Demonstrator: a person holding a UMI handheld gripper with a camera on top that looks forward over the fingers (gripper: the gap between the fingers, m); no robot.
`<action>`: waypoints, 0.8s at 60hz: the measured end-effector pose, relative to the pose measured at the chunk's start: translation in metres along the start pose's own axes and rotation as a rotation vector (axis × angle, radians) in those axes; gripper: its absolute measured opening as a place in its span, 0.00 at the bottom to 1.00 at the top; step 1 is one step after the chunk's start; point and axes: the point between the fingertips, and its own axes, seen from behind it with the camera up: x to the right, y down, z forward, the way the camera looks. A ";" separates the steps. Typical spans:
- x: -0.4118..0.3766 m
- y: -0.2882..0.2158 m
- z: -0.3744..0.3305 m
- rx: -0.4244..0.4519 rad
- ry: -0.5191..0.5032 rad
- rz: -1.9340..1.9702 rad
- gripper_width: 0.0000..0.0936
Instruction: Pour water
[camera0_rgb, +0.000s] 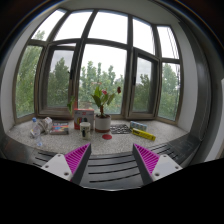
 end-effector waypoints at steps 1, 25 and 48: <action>0.000 0.001 0.000 -0.003 0.000 -0.002 0.91; -0.106 0.116 0.031 -0.118 -0.034 -0.074 0.91; -0.370 0.164 0.091 -0.158 -0.218 0.006 0.91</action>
